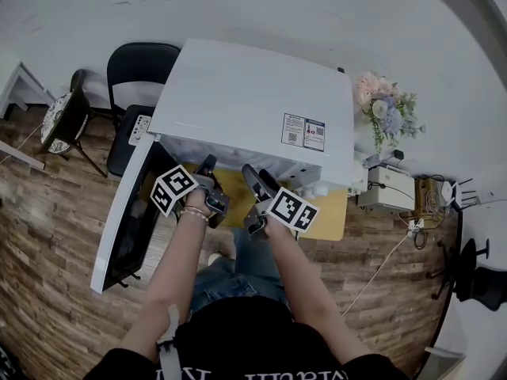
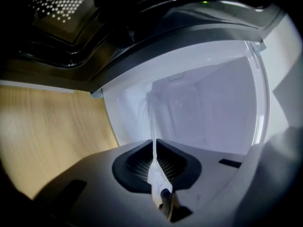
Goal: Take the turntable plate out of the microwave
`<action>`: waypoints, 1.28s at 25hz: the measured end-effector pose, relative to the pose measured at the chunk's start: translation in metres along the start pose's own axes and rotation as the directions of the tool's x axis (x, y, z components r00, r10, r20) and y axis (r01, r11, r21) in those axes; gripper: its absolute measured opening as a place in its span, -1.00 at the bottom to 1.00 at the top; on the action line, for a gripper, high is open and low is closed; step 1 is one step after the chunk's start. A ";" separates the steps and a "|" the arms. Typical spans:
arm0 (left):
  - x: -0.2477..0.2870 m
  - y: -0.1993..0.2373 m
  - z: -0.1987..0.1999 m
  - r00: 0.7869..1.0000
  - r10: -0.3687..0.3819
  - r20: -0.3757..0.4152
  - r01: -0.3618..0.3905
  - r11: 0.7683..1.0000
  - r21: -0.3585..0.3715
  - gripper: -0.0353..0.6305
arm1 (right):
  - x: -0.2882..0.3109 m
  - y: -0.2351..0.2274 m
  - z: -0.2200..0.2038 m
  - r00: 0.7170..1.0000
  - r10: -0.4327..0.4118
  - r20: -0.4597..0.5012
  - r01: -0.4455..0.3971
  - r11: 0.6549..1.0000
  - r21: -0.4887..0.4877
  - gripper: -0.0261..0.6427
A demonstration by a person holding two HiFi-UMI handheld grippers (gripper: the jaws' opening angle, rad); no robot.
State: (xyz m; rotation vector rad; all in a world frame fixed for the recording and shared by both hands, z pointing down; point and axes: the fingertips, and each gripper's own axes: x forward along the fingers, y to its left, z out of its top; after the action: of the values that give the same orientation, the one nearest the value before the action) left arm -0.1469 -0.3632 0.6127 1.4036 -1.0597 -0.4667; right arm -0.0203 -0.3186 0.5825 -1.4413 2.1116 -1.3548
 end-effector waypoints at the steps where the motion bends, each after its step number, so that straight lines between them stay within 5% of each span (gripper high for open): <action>1: 0.000 -0.001 0.000 1.000 -0.002 -0.001 0.002 1.000 -0.001 -0.81 | 0.004 -0.003 -0.002 1.000 0.000 0.004 0.000 0.999 0.047 0.11; 3: -0.001 -0.003 -0.001 1.000 -0.005 -0.004 0.005 1.000 -0.003 -0.81 | 0.012 -0.008 -0.003 1.000 -0.009 0.027 0.006 0.992 0.129 -0.28; 8: -0.004 -0.008 -0.003 1.000 -0.011 -0.019 0.011 1.000 0.005 -0.81 | 0.029 -0.009 -0.004 0.998 0.007 0.061 -0.023 0.962 0.271 -0.34; 15: -0.008 -0.012 -0.002 0.999 -0.021 -0.037 0.022 1.000 0.021 -0.81 | 0.045 -0.013 0.000 0.986 0.020 0.166 -0.095 0.883 0.461 -0.73; 21: -0.006 -0.016 -0.004 0.997 -0.050 -0.052 0.053 0.996 0.067 -0.80 | 0.043 -0.015 0.004 0.972 0.072 0.222 -0.187 0.811 0.554 -0.78; 23: -0.006 -0.022 -0.005 0.995 -0.084 -0.058 0.089 0.992 0.086 -0.77 | 0.041 -0.015 0.004 0.970 0.072 0.231 -0.193 0.806 0.559 -0.78; 25: -0.006 -0.026 -0.005 0.991 -0.115 -0.065 0.120 0.989 0.087 -0.45 | 0.037 -0.016 0.003 0.968 0.073 0.242 -0.201 0.802 0.563 -0.78; 32: 0.002 -0.019 -0.009 0.989 -0.137 -0.056 0.140 0.989 0.054 -0.46 | 0.024 -0.010 -0.001 0.954 0.148 0.259 -0.268 0.806 0.528 -0.76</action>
State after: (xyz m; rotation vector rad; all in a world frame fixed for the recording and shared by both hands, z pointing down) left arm -0.1330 -0.3631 0.5971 1.5397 -0.9436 -0.5009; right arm -0.0260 -0.3393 0.5978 -1.0153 1.5023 -1.4903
